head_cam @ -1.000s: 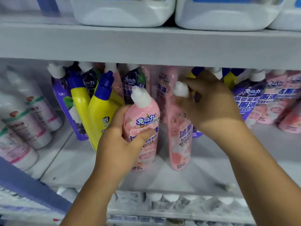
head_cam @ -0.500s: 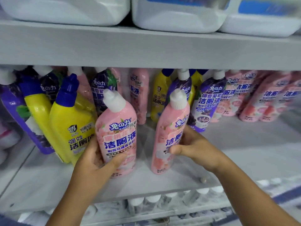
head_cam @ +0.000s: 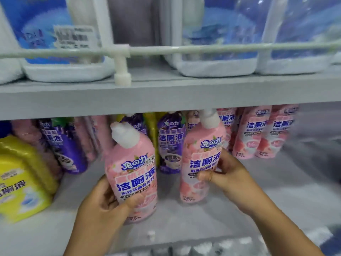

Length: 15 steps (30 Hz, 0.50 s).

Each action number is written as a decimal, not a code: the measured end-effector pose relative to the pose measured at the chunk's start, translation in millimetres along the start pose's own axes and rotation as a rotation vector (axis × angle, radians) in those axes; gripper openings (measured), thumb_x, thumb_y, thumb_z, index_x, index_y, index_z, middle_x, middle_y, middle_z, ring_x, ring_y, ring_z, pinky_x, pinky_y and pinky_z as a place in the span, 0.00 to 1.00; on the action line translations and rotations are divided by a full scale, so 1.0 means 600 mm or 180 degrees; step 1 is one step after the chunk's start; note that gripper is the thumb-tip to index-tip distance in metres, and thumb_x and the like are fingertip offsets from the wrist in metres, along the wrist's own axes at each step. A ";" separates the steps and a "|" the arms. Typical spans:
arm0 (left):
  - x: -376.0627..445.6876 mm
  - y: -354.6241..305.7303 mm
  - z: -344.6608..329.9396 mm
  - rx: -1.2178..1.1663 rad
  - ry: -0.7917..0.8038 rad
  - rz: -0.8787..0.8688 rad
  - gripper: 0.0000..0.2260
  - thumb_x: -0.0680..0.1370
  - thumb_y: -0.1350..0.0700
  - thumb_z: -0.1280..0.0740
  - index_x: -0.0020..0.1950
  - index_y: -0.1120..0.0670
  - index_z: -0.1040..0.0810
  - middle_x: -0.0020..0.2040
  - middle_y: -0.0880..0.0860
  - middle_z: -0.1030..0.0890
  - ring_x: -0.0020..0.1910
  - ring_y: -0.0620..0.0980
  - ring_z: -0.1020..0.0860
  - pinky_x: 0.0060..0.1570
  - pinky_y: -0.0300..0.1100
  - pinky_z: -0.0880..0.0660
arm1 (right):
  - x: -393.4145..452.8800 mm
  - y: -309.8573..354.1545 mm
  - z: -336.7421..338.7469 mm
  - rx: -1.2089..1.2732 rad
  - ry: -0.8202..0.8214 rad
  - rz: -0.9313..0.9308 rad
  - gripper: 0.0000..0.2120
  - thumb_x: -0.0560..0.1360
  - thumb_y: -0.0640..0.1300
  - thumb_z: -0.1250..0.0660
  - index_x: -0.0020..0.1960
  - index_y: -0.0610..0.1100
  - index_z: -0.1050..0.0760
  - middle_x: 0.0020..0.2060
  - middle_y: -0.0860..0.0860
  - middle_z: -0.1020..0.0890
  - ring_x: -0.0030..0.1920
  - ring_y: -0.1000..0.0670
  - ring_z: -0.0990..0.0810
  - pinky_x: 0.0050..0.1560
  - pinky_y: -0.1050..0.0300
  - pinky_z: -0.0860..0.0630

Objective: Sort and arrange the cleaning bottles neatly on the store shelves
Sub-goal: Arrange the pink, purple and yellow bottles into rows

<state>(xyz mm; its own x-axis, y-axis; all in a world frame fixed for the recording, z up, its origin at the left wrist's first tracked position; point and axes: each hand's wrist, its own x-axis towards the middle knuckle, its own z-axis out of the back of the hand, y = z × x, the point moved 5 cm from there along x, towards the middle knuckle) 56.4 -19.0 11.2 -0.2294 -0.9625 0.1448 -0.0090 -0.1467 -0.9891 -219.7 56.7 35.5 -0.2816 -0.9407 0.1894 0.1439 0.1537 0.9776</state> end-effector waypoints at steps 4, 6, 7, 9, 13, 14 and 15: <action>-0.007 -0.003 -0.143 0.0085 0.0151 0.0036 0.24 0.66 0.73 0.21 0.54 0.51 0.20 0.45 0.46 0.12 0.40 0.39 0.15 0.39 0.29 0.22 | -0.019 -0.035 0.128 0.0127 -0.0403 -0.0192 0.23 0.71 0.29 0.25 0.61 0.48 0.21 0.51 0.52 0.13 0.53 0.52 0.15 0.43 0.59 0.17; -0.004 0.006 -0.205 0.0074 0.0241 0.0058 0.24 0.68 0.72 0.22 0.56 0.49 0.20 0.46 0.44 0.12 0.43 0.39 0.15 0.41 0.30 0.21 | -0.021 -0.047 0.175 0.0057 -0.0499 -0.0256 0.23 0.71 0.29 0.26 0.61 0.48 0.21 0.50 0.53 0.13 0.49 0.54 0.14 0.42 0.54 0.15; -0.003 0.012 -0.232 0.0075 0.0267 0.0070 0.24 0.70 0.72 0.23 0.57 0.49 0.20 0.47 0.44 0.12 0.44 0.39 0.15 0.42 0.31 0.20 | -0.022 -0.051 0.195 0.0006 -0.0538 -0.0269 0.23 0.71 0.29 0.26 0.60 0.49 0.21 0.49 0.54 0.13 0.49 0.54 0.14 0.44 0.50 0.15; 0.000 0.018 -0.279 0.0139 0.0292 0.0075 0.22 0.71 0.70 0.24 0.57 0.47 0.20 0.48 0.43 0.12 0.46 0.40 0.15 0.46 0.35 0.18 | -0.022 -0.061 0.230 -0.0044 -0.0618 -0.0260 0.23 0.72 0.29 0.26 0.60 0.51 0.21 0.49 0.54 0.13 0.49 0.53 0.14 0.46 0.48 0.15; 0.021 0.025 -0.348 0.0183 0.0365 0.0070 0.21 0.71 0.68 0.23 0.57 0.48 0.19 0.50 0.46 0.12 0.49 0.43 0.14 0.46 0.35 0.19 | -0.016 -0.074 0.277 -0.0084 -0.0789 -0.0161 0.22 0.73 0.31 0.27 0.60 0.53 0.22 0.47 0.59 0.13 0.46 0.59 0.15 0.41 0.60 0.18; 0.028 0.030 -0.361 0.0164 0.0389 0.0065 0.21 0.71 0.69 0.23 0.57 0.48 0.19 0.52 0.47 0.12 0.50 0.44 0.14 0.46 0.35 0.20 | -0.014 -0.077 0.287 -0.0093 -0.0836 -0.0132 0.22 0.74 0.32 0.27 0.61 0.52 0.22 0.47 0.60 0.13 0.46 0.58 0.15 0.41 0.61 0.18; 0.036 0.036 -0.371 0.0160 0.0391 0.0068 0.21 0.70 0.67 0.22 0.58 0.49 0.20 0.52 0.48 0.12 0.51 0.44 0.14 0.47 0.36 0.20 | -0.011 -0.079 0.296 -0.0076 -0.0886 -0.0133 0.22 0.74 0.32 0.26 0.62 0.52 0.22 0.46 0.61 0.14 0.47 0.58 0.15 0.41 0.61 0.18</action>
<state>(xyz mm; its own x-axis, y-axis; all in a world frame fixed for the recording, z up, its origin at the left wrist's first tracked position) -165.8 7.8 -12.3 -0.3464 -0.9308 0.1164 0.0451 -0.1405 -0.9891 -393.0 109.5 4.3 -0.5370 -0.8262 0.1701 0.1481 0.1061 0.9833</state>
